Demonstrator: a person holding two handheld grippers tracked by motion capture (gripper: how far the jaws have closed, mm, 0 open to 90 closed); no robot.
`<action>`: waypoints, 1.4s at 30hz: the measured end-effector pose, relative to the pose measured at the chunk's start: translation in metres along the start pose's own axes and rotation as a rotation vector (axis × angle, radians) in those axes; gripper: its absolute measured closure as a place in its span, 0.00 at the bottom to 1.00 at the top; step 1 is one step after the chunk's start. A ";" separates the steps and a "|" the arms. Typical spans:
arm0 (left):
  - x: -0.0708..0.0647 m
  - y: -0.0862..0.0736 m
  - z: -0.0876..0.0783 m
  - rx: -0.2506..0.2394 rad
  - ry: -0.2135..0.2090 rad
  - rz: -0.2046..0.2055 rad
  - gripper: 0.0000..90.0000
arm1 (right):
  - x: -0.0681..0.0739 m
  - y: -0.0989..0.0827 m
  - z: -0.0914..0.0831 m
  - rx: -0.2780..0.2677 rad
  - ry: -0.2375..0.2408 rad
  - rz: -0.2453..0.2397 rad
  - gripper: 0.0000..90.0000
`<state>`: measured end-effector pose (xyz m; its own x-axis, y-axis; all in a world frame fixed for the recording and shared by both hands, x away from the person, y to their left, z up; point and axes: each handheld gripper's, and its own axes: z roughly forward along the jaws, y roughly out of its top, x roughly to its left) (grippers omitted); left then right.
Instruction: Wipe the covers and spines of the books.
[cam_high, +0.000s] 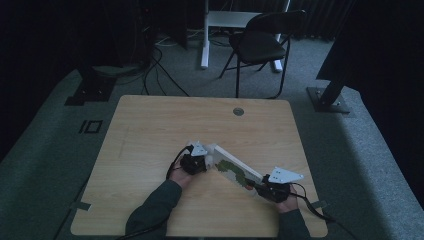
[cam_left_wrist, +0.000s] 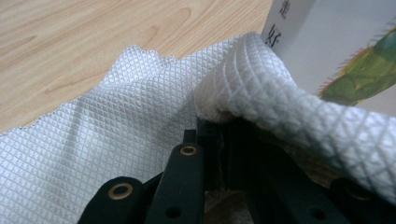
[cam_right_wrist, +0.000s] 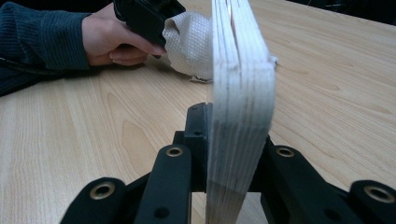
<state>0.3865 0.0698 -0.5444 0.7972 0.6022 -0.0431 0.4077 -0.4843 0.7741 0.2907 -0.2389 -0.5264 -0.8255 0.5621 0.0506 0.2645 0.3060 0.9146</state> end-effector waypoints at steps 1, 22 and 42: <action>0.000 0.000 0.001 0.007 0.002 0.001 0.97 | 0.000 0.000 0.000 0.000 0.000 0.001 0.86; -0.005 0.004 -0.008 -0.011 0.034 0.026 0.97 | 0.000 0.000 0.000 0.001 -0.001 -0.002 0.86; -0.022 0.013 -0.050 -0.162 0.047 0.059 0.97 | 0.001 0.000 0.001 0.005 -0.007 -0.015 0.87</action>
<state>0.3520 0.0821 -0.5015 0.7945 0.6064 0.0317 0.2810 -0.4135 0.8661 0.2900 -0.2376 -0.5264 -0.8261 0.5626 0.0341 0.2544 0.3181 0.9133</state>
